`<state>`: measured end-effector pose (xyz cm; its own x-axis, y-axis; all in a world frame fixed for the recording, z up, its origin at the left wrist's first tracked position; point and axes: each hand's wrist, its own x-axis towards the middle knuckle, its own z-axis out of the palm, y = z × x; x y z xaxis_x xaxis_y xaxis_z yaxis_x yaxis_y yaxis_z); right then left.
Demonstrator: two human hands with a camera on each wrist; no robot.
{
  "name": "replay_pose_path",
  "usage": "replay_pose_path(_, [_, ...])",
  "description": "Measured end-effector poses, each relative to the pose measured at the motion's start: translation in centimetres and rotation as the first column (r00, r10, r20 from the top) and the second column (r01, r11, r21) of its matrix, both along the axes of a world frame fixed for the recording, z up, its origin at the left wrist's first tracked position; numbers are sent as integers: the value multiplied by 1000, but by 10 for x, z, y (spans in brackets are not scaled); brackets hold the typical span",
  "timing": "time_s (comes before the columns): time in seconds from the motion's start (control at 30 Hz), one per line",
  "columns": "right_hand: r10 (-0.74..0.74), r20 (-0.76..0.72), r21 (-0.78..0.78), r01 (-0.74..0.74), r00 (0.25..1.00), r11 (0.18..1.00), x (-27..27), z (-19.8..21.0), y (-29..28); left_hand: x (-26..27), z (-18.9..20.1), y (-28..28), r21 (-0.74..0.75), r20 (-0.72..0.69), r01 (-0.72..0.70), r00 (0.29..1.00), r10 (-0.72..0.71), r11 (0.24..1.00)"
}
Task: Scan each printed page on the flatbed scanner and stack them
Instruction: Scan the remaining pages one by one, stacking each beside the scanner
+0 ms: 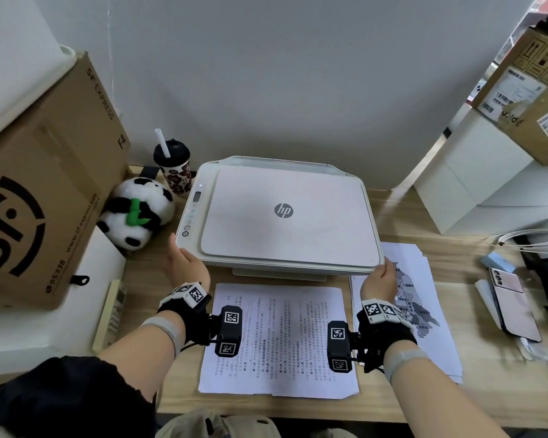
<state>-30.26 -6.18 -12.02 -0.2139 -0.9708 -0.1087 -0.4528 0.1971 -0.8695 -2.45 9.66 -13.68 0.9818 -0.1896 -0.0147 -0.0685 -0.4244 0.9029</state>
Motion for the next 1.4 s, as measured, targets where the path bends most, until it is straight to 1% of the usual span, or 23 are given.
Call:
replay_pose_path(0.87, [5, 26, 7, -6, 1000, 1000, 0, 7, 3, 2, -2, 0, 25, -24, -8, 1000, 9, 1000])
replay_pose_path(1.23, [-3, 27, 17, 3, 1000, 1000, 1, 8, 3, 1, 2, 0, 22, 1, -17, 1000, 17, 1000])
replay_pose_path(1.4, [-2, 25, 26, 2, 1000, 1000, 0, 10, 3, -1, 6, 0, 14, -33, -8, 999, 9, 1000])
